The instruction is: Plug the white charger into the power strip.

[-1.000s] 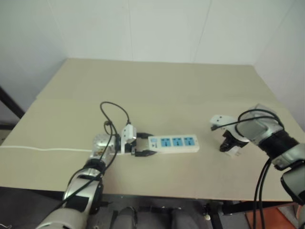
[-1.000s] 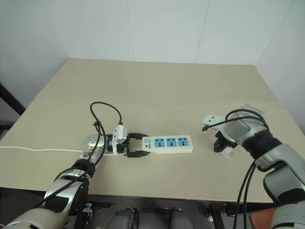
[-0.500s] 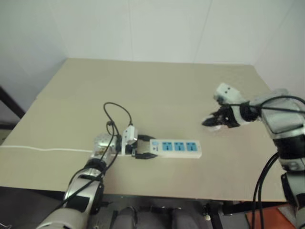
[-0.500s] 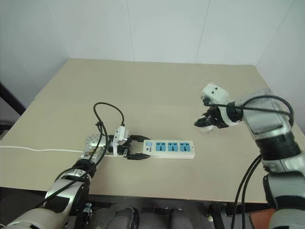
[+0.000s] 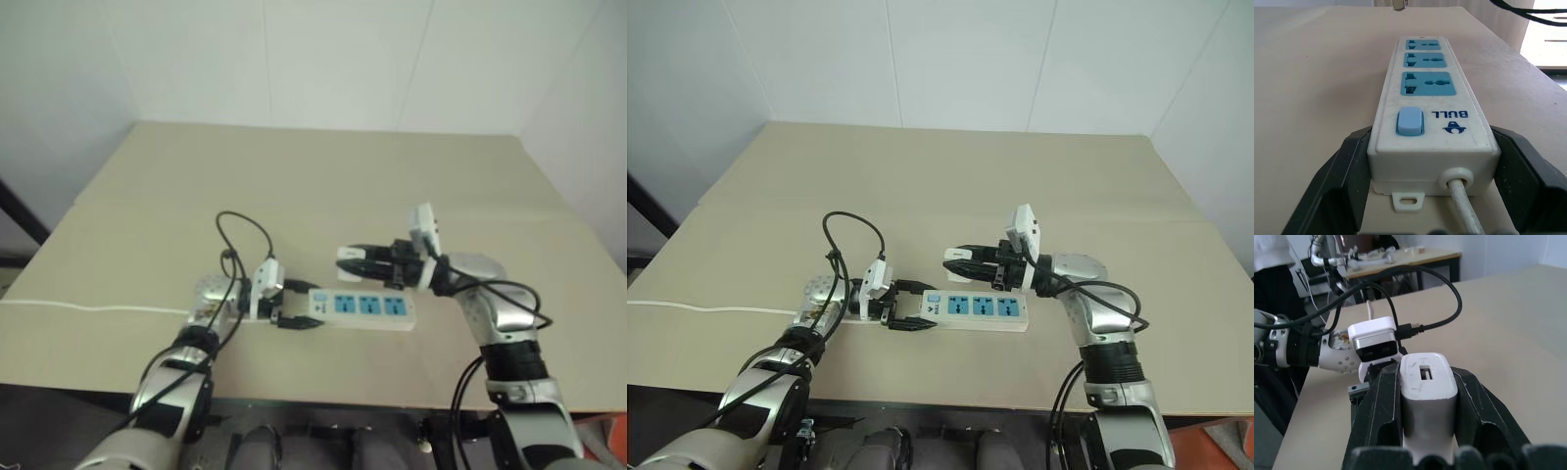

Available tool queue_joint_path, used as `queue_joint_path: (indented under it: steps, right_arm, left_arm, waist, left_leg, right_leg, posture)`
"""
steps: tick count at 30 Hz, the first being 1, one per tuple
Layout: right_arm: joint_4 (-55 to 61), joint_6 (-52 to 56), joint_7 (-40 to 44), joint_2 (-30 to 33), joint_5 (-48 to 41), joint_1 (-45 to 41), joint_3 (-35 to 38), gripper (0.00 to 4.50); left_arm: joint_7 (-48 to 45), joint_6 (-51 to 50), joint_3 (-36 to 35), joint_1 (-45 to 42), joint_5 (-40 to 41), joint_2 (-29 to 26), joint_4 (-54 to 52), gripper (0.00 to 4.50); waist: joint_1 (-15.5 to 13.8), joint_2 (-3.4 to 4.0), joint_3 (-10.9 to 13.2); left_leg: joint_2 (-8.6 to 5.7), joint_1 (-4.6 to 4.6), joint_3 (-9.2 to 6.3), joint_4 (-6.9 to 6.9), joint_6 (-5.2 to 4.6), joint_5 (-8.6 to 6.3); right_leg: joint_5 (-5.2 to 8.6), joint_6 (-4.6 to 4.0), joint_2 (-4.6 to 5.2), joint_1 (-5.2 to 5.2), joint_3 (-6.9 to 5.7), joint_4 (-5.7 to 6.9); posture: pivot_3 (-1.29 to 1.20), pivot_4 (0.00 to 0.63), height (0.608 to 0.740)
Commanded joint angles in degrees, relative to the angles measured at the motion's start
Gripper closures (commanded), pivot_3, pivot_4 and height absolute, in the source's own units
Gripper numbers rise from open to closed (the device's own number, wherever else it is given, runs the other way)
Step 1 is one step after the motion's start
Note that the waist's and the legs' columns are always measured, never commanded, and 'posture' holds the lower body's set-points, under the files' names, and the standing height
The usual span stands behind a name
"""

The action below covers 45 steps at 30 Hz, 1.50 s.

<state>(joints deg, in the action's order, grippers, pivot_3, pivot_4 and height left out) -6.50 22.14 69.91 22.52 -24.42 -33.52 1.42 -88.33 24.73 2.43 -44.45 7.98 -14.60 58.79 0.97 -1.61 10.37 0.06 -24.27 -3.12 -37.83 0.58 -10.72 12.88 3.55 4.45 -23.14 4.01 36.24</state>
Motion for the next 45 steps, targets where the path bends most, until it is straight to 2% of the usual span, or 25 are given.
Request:
queue_joint_path:
  steps: [1,8,16,32,45]
  right_arm:
    - [-2.78,-5.86,2.66,-0.75,-0.49,-0.66,-0.79,3.38]
    - [-13.05,-13.27,7.55,-0.03,2.06,-1.79,-2.73,3.38]
    - [-18.38,-16.52,7.48,-2.26,2.55,-4.47,-3.01,3.38]
    - [-18.90,-15.94,5.80,-5.07,3.03,-3.09,-3.92,3.38]
    - [-20.17,-15.11,6.35,-3.06,2.78,-2.68,-3.44,3.38]
  left_arm:
    - [-0.89,-0.71,0.81,0.16,0.04,-0.60,-1.99,1.26]
    - [-1.37,-0.79,1.01,-0.41,-0.34,-1.96,-1.32,1.26]
    - [-1.56,-1.23,1.02,-0.84,-0.01,-2.10,-1.58,1.26]
    - [-0.74,-1.29,0.93,-1.52,0.15,-1.68,-1.44,1.26]
    - [-0.83,-1.10,0.77,-1.47,0.16,-2.31,-1.36,1.26]
  waist:
    - [0.11,0.00,0.00]
    - [0.28,0.00,0.00]
    - [1.09,0.01,0.00]
    - [1.13,0.01,0.01]
    - [1.16,0.01,0.01]
  left_leg:
    - [0.00,0.00,0.00,0.00,0.00,0.00]
    - [0.01,0.01,0.01,0.01,0.00,0.00]
    - [0.01,0.04,0.00,0.01,0.00,0.00]
    - [0.00,0.03,-0.01,0.01,0.00,0.00]
    - [0.00,0.03,-0.01,0.01,0.00,0.00]
  right_leg:
    - [0.00,0.00,-0.01,0.00,0.00,0.00]
    - [0.00,0.00,-0.01,-0.01,0.00,0.00]
    - [0.00,0.00,-0.02,0.00,0.00,0.03]
    - [0.00,0.00,-0.01,0.00,0.00,0.03]
    - [0.00,0.00,-0.01,0.00,0.00,0.03]
  posture:
    - [0.00,0.150,0.740]
    - [0.00,0.150,0.740]
    - [0.00,0.150,0.740]
    - [0.00,0.150,0.740]
    - [0.00,0.150,0.740]
